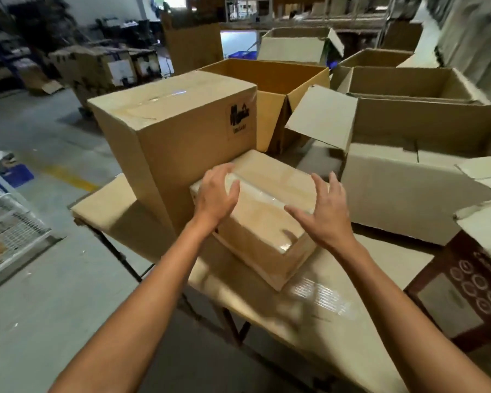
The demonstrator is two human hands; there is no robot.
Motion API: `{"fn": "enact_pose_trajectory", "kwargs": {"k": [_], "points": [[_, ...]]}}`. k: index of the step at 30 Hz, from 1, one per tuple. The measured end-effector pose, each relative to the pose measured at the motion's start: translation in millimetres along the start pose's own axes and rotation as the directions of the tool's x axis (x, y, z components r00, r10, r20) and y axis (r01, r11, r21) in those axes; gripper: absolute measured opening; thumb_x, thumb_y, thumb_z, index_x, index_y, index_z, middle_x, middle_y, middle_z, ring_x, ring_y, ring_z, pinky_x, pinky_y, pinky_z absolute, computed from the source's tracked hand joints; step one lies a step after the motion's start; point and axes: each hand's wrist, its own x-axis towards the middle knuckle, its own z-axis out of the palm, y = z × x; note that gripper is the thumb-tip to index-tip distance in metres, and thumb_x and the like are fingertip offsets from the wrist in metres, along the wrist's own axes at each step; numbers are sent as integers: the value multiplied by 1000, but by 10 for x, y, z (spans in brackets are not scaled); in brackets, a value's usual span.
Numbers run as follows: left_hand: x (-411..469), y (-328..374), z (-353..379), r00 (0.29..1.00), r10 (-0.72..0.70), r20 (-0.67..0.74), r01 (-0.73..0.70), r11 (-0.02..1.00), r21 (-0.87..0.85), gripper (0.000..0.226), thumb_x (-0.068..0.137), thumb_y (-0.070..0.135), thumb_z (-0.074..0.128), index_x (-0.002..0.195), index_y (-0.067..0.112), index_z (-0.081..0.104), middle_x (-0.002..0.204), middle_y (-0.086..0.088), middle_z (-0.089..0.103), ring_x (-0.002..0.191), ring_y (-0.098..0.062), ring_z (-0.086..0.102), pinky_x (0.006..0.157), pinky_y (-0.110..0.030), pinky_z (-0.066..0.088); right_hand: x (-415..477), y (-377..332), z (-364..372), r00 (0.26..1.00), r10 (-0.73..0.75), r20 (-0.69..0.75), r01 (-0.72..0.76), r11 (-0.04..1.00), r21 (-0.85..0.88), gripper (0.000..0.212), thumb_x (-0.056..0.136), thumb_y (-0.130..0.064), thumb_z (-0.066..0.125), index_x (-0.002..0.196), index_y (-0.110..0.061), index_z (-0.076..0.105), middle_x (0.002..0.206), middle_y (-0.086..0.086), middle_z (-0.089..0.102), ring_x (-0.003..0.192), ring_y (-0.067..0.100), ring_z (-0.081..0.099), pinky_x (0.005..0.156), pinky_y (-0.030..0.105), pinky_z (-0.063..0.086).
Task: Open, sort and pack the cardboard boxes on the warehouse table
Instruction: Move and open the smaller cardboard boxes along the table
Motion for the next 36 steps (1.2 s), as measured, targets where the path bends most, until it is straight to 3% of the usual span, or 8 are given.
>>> {"fn": "enact_pose_trajectory", "kwargs": {"k": [3,8,11,13,17,20,26,36], "points": [[651,-173,80,986,1,168,-20,994,111,41,96,26,56,134,12,56,132,-6,61,123,-23,54,102,-35,42,88,60,199,941,296,165,-312,947,76,125,69,-74,72,158,-29,-3,167,9,-13,152,41,2,117,61,20],[1012,-505,459,949,-61,308,-33,956,293,36,99,31,45,127,9,55,122,-12,59,109,-30,58,88,-43,48,48,161,404,847,476,236,-526,686,502,141,51,-69,86,155,-30,-1,155,11,34,134,31,46,106,53,46],[1029,-581,578,943,-116,313,21,957,289,46,100,39,45,135,10,45,124,-15,59,109,-35,59,87,-46,48,-76,51,341,771,491,406,-626,465,626,79,80,-42,80,142,-20,36,120,3,62,98,16,64,61,29,58],[1034,-602,593,940,-153,304,53,949,312,49,100,43,46,134,9,45,121,-16,60,107,-35,60,86,-46,47,-154,34,260,763,450,465,-644,465,607,50,89,-37,72,131,-29,47,107,-1,67,91,17,66,58,32,58],[820,-474,606,939,-190,287,90,940,328,49,99,47,47,131,9,48,120,-15,61,106,-34,60,83,-44,48,-256,180,108,751,466,468,-657,460,597,27,90,-36,70,111,-26,57,91,4,67,91,30,62,95,63,48],[585,-330,603,937,-220,271,146,953,267,50,97,46,49,130,9,48,122,-15,59,111,-35,57,87,-44,45,-323,307,-23,745,474,469,-664,467,584,42,87,-36,72,122,-17,61,94,8,69,82,27,62,68,37,48],[208,-47,455,941,-311,134,312,950,14,46,96,38,50,135,13,49,127,-10,59,118,-33,53,97,-45,39,-439,428,-229,835,432,342,-541,529,654,33,87,-26,76,118,-18,67,101,0,77,84,13,74,53,22,52],[-546,290,414,943,-297,-151,289,955,-67,58,97,42,49,148,18,35,136,-9,53,123,-28,49,107,-48,36,-907,538,-381,940,341,7,-267,722,638,83,62,-60,82,130,-22,55,114,-5,71,103,12,69,91,37,57]]}}
